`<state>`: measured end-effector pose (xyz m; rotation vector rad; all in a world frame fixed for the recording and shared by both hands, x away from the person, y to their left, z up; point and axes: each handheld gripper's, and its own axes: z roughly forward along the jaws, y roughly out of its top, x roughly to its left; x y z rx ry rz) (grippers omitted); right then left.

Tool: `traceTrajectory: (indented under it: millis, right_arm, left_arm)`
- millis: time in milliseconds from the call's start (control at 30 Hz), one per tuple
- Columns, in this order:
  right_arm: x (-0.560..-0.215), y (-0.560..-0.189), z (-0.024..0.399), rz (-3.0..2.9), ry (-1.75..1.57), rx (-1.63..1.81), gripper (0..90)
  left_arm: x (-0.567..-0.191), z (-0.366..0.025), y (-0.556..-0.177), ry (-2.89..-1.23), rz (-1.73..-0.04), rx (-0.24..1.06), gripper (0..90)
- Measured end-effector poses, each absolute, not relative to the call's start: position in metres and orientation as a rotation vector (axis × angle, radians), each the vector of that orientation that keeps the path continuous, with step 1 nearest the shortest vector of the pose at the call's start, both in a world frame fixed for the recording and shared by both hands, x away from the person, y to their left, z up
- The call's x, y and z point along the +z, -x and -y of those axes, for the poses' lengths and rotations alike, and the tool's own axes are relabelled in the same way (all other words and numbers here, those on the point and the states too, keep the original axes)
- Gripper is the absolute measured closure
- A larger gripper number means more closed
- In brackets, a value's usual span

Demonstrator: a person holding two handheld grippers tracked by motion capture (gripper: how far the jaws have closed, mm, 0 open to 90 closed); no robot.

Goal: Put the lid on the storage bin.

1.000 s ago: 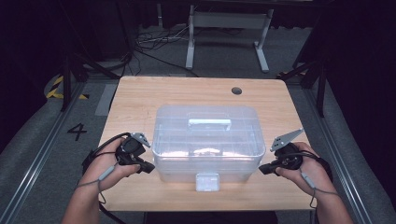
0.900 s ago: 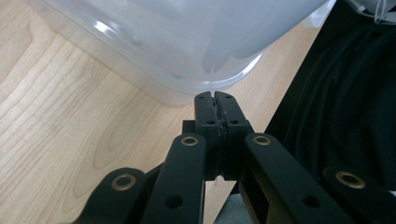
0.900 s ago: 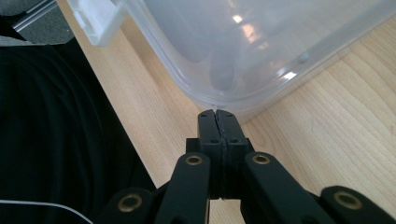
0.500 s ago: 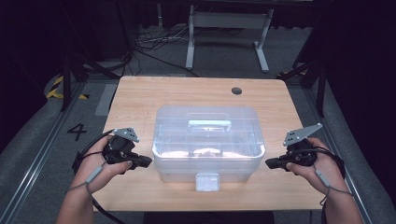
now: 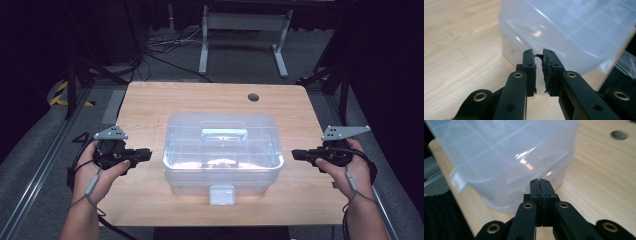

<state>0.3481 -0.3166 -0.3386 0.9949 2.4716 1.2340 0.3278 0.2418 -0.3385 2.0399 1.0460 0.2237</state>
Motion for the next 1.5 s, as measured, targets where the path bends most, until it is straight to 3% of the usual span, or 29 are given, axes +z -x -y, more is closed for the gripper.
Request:
traceTrajectory:
  millis: [367,700,1500]
  right_arm:
    - [-0.362,-0.369,0.349,-2.294,-1.142,1.226,90.0]
    - [-0.397,-0.391,0.363,-2.292,-1.196,1.192,83.5]
    - [-0.44,-0.411,0.361,-2.352,-1.119,1.113,67.6]
  left_arm:
    - [-0.366,-0.248,-0.355,-1.986,-1.135,0.318,70.5]
    - [-0.392,-0.25,-0.373,-1.992,-1.134,0.372,55.5]
    - [-0.438,-0.257,-0.388,-2.085,-1.102,0.385,46.0]
